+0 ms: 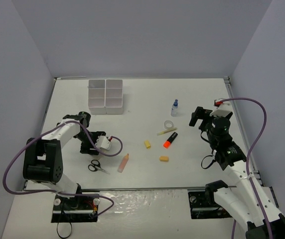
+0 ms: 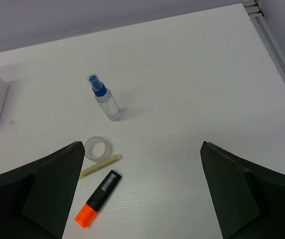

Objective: Sort the stationery into containers

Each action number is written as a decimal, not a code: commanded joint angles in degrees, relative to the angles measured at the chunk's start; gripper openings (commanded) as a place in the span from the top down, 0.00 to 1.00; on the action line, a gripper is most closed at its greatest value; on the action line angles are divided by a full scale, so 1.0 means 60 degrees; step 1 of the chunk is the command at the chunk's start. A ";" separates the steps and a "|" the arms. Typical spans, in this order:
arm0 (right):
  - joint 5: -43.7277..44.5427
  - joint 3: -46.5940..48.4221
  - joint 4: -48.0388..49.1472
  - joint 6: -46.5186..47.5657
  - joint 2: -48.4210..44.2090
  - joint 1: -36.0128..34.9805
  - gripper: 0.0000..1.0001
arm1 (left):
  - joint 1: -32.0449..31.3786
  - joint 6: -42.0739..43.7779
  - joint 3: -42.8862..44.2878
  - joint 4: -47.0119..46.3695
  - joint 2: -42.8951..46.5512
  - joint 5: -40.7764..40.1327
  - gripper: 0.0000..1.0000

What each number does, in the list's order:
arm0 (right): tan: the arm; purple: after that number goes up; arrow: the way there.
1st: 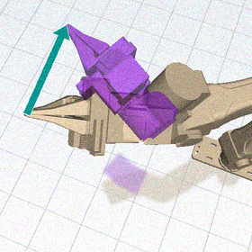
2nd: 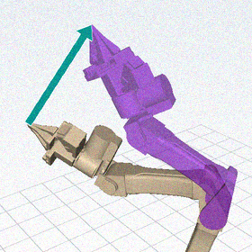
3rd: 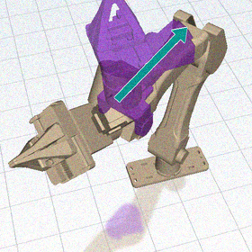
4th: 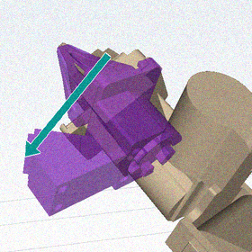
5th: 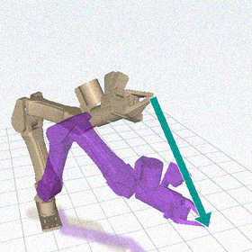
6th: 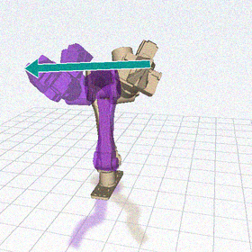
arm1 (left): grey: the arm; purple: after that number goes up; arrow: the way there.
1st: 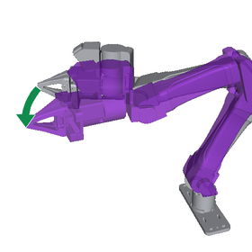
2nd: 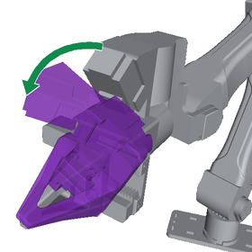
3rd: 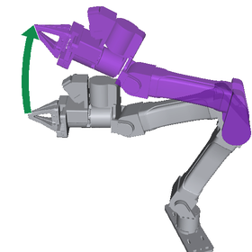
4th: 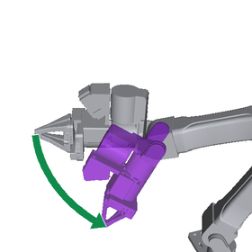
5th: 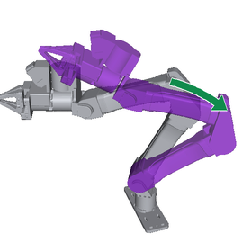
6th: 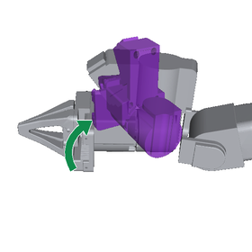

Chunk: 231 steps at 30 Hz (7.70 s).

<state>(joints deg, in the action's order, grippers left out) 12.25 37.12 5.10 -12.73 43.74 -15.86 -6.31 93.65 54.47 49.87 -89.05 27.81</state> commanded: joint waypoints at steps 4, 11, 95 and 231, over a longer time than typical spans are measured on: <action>0.0254 0.0285 0.0524 0.0186 0.0003 -0.0050 0.00 | -0.0002 0.1081 -0.0006 0.0096 -0.0129 -0.0274 0.50; 0.0243 0.0331 0.0526 0.0202 0.0078 -0.0038 0.00 | -0.0004 0.1325 -0.0127 0.0741 0.0077 -0.0225 0.53; 0.0287 0.0611 0.0262 0.0142 0.0280 -0.0038 0.00 | 0.0363 -0.5742 0.5491 -0.7788 -0.3244 -0.2305 0.64; -0.5309 0.9570 0.1551 -0.0404 0.8938 -0.3154 1.00 | 0.0202 -1.4024 0.4124 -0.0820 0.3992 0.3781 1.00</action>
<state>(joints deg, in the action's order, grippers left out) -10.77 89.40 -0.66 -10.86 102.11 -33.95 -5.50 15.63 77.50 48.16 -66.95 40.48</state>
